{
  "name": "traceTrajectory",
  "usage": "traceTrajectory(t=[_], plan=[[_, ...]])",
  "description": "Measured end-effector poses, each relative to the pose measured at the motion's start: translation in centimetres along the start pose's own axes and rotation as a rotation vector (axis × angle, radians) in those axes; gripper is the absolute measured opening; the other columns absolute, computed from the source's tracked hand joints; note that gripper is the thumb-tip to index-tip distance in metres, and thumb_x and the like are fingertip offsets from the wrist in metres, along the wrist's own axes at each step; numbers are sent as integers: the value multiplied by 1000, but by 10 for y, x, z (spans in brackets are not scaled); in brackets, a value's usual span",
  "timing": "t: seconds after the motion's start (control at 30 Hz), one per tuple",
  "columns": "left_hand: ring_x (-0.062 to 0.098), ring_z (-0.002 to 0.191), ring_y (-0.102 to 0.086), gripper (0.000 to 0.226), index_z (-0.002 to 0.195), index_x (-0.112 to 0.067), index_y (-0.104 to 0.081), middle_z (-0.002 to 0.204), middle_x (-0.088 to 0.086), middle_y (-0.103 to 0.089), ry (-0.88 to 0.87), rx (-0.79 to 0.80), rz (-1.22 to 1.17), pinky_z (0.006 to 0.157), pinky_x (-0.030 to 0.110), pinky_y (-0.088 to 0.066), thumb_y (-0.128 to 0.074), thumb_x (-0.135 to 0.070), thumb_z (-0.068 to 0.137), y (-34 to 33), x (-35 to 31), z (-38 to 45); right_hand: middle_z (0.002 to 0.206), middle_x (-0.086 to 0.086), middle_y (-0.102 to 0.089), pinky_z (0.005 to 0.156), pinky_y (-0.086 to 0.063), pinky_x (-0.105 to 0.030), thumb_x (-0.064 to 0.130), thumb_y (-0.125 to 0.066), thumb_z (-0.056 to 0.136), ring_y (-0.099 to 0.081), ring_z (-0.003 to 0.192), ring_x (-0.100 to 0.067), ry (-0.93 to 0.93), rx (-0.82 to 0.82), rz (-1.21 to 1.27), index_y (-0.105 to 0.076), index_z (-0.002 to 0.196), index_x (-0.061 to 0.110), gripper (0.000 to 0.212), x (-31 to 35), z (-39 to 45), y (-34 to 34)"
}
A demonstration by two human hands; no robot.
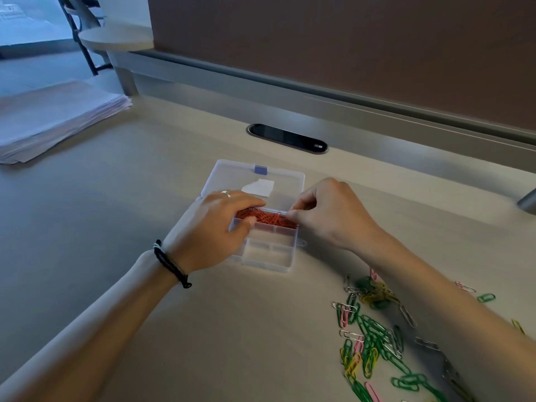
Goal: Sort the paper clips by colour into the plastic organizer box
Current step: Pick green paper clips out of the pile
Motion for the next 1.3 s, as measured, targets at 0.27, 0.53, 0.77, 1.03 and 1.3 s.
traceTrajectory(t=[0.27, 0.53, 0.77, 1.03, 1.3], plan=[[7, 91, -62, 20, 106, -21, -73, 100, -10, -70, -234, -28, -24, 81, 23, -49, -61, -14, 92, -18, -81, 10, 76, 17, -71, 66, -46, -20, 25, -77, 84, -63, 75, 1, -37, 35, -152, -79, 79, 27, 5, -52, -40, 61], [7, 99, -61, 23, 115, -32, -69, 109, -14, -69, -162, 243, 74, 90, 35, -51, -61, -28, 94, -80, -128, 54, 87, 18, -68, 79, -55, -32, 13, -81, 75, -61, 82, 0, -26, 97, -309, -77, 89, 32, 24, -91, -67, 85], [6, 91, -62, 20, 104, -33, -73, 99, -16, -69, -34, 399, 81, 86, 32, -53, -71, -22, 87, -101, -123, 89, 108, 13, -66, 81, -41, -14, 5, -74, 75, -60, 98, -6, 256, 211, -426, -76, 111, 31, 44, -95, -76, 76], [3, 81, -57, 19, 96, -34, -73, 83, -18, -60, -136, 514, 76, 76, 29, -49, -79, -39, 79, -112, -134, 87, 83, 4, -64, 64, -45, -32, 17, -69, 82, -62, 79, -24, 414, 92, -538, -72, 87, 21, 8, -107, -88, 78], [9, 83, -54, 7, 90, -31, -59, 89, -14, -53, -303, 478, 243, 74, 32, -48, -60, -24, 92, -111, -142, 81, 74, 0, -61, 56, -39, -32, 25, -59, 83, -58, 69, -28, 397, 82, -738, -62, 76, 20, 10, -109, -84, 78]])
Point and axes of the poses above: each hand's wrist, its own z-axis towards the middle knuckle, its own y-axis out of the back of the hand, x = y × z, the point moved 4 cm from there along z, towards the middle knuckle
